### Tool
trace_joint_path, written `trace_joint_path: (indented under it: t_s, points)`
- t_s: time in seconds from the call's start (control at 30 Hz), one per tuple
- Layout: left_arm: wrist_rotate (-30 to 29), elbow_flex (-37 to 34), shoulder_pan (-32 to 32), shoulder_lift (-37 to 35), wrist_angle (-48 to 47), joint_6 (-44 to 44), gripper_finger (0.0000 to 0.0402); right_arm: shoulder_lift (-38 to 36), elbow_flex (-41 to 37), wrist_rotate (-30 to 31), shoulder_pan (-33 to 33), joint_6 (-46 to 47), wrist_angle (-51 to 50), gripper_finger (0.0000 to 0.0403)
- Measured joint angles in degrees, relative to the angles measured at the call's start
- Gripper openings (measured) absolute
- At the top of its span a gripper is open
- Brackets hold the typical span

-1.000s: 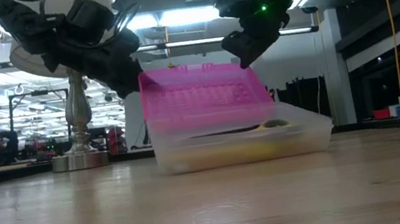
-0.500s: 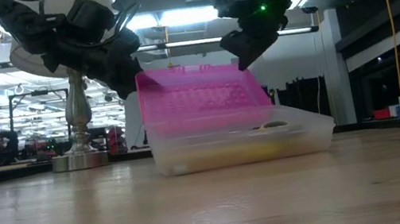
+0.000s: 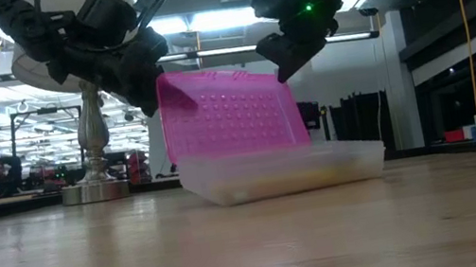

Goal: Pick & place school supplies into a supply box
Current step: Close the transparent supply box

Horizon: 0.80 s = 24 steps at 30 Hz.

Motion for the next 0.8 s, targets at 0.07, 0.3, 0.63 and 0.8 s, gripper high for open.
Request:
trace_joint_path:
  t_s: [0.07, 0.3, 0.63, 0.8]
  points:
    - [-0.08, 0.00, 0.00, 0.00, -0.09, 0.00, 0.0003, 0.00, 0.00, 0.00, 0.02, 0.06, 0.06, 0.0016]
    - [-0.14, 0.00, 0.00, 0.00, -0.46, -0.06, 0.0003, 0.00, 0.00, -0.09, 0.04, 0.09, 0.11, 0.0023]
    - [-0.17, 0.00, 0.00, 0.00, -1.11, -0.57, 0.0003, 0.00, 0.00, -0.42, 0.00, -2.31, 2.36, 0.0024]
    - [-0.02, 0.00, 0.00, 1.80, -1.05, -1.06, 0.0003, 0.00, 0.04, -2.94, -0.09, -6.04, 5.83, 0.0024]
